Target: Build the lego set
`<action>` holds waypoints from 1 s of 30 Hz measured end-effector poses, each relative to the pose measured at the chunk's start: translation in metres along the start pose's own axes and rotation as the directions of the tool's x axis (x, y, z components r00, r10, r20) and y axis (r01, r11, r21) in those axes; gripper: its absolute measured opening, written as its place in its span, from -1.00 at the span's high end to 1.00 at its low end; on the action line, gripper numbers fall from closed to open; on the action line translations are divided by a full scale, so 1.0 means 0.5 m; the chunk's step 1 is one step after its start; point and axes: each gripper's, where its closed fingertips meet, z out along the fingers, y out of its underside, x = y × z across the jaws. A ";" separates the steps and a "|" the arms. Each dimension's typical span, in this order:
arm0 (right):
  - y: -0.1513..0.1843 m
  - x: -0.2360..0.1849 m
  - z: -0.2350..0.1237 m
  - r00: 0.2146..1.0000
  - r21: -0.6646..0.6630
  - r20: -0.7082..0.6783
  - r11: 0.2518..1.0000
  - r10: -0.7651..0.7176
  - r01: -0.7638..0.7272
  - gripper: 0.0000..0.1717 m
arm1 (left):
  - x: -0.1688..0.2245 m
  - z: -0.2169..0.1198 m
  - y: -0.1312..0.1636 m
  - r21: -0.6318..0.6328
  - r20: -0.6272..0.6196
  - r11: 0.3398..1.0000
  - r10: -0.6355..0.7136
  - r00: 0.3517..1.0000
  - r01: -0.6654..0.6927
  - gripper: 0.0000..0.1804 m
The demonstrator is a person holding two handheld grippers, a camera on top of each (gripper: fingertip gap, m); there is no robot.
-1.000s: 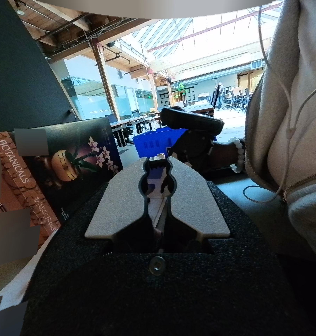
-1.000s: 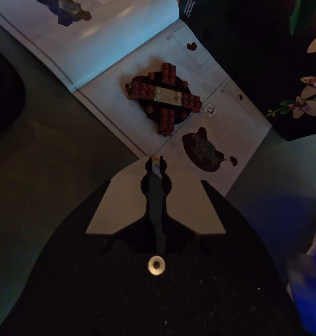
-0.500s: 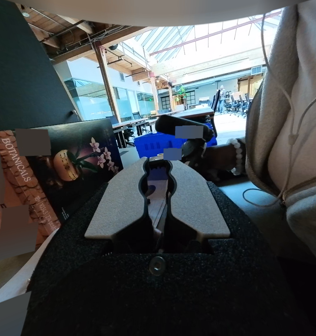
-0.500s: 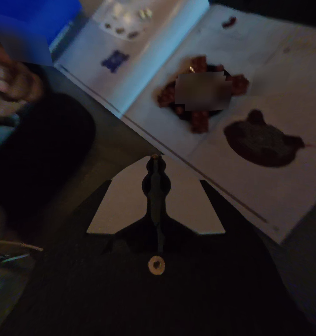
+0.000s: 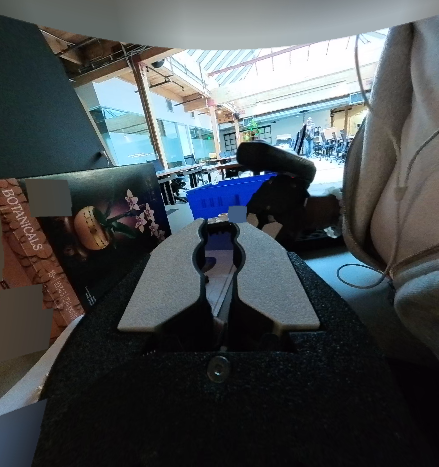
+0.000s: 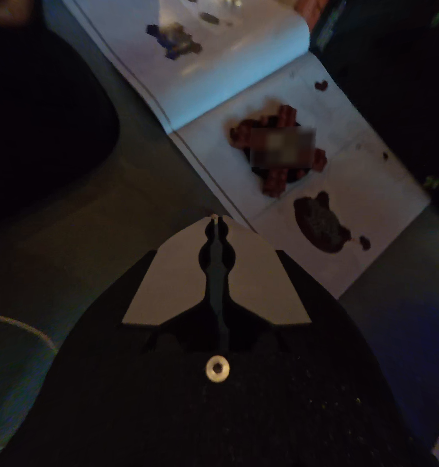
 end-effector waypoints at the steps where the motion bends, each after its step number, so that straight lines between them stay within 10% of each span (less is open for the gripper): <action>1: -0.001 -0.005 0.002 1.000 0.002 0.001 1.000 -0.018 0.018 1.00 | 0.000 0.000 0.000 -0.001 0.000 1.000 0.000 1.000 0.000 0.82; 30: 0.004 0.005 0.024 0.998 0.008 -0.004 0.998 -0.062 0.062 0.94 | 0.001 0.001 0.001 -0.004 -0.001 1.000 0.006 1.000 -0.006 0.82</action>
